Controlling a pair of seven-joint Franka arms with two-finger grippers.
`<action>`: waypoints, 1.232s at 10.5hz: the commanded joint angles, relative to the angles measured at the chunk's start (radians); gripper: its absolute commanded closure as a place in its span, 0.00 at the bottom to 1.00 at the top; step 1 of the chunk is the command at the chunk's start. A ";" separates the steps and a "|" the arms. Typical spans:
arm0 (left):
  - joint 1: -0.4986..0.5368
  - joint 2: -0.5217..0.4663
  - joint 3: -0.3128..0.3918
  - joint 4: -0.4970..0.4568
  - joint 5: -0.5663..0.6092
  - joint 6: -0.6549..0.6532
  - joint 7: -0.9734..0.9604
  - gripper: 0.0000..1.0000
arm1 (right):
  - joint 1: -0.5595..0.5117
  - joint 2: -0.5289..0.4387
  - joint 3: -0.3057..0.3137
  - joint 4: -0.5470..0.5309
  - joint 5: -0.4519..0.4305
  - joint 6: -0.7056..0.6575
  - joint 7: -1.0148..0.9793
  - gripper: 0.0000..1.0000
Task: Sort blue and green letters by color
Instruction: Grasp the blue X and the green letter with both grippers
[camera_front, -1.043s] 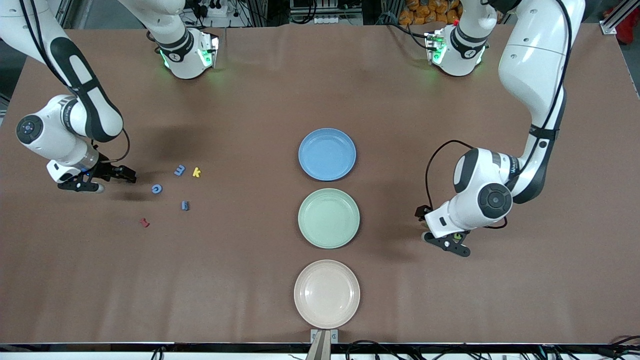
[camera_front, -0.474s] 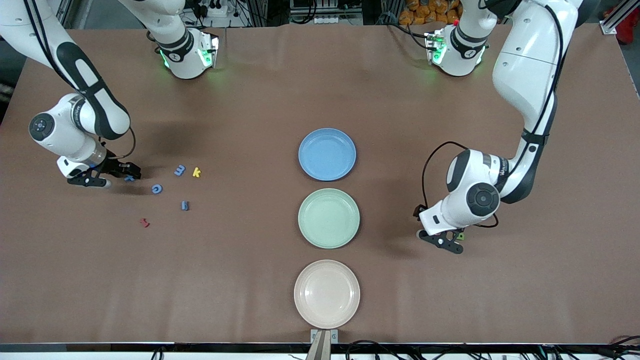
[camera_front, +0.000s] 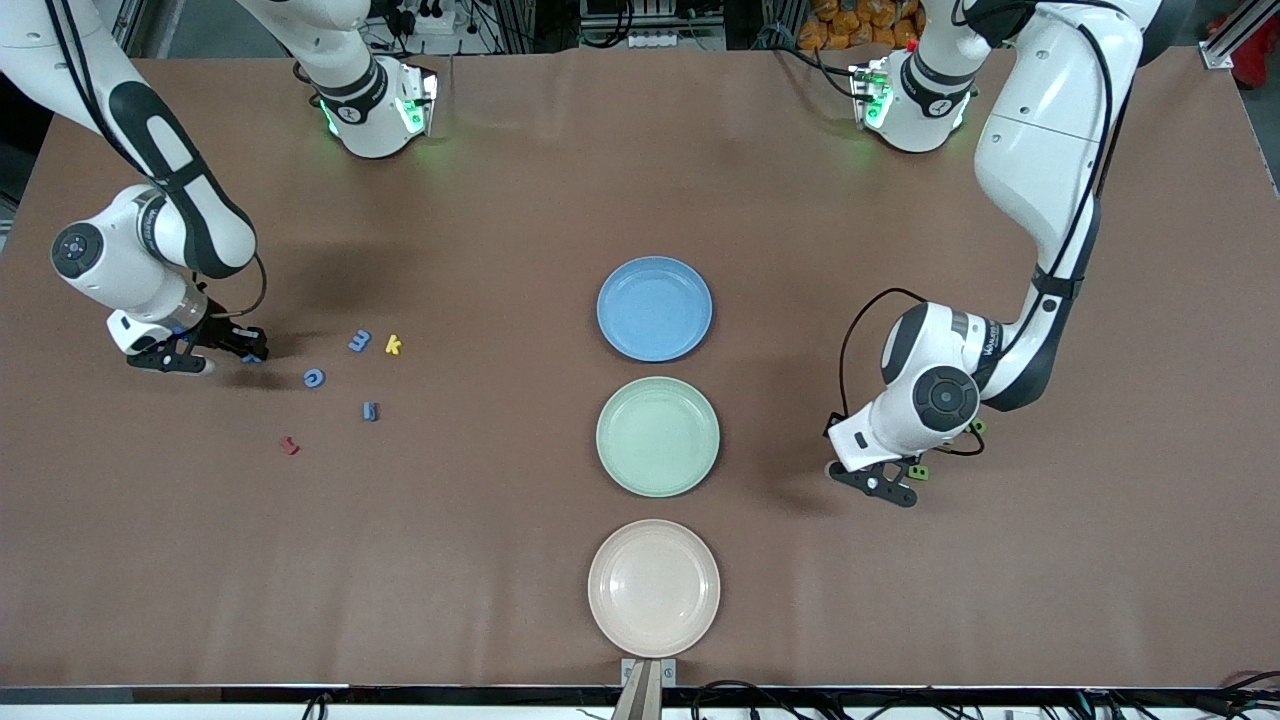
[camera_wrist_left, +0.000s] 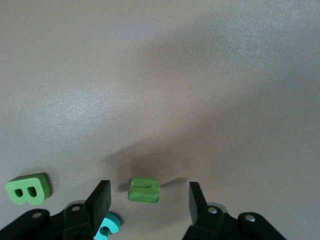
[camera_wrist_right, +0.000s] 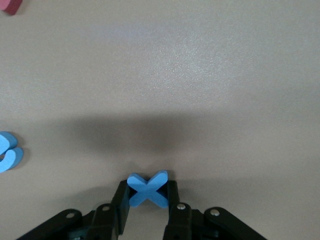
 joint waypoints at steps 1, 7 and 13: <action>-0.007 0.015 0.005 -0.003 0.030 0.034 -0.032 0.39 | -0.007 -0.010 0.013 -0.002 0.022 -0.007 0.017 0.89; -0.004 0.004 0.003 0.000 0.030 0.029 -0.043 1.00 | 0.203 -0.079 0.047 0.102 0.057 -0.165 0.449 0.87; -0.106 -0.037 0.000 0.024 0.014 -0.012 -0.193 1.00 | 0.643 -0.068 0.054 0.183 0.222 -0.167 0.765 0.87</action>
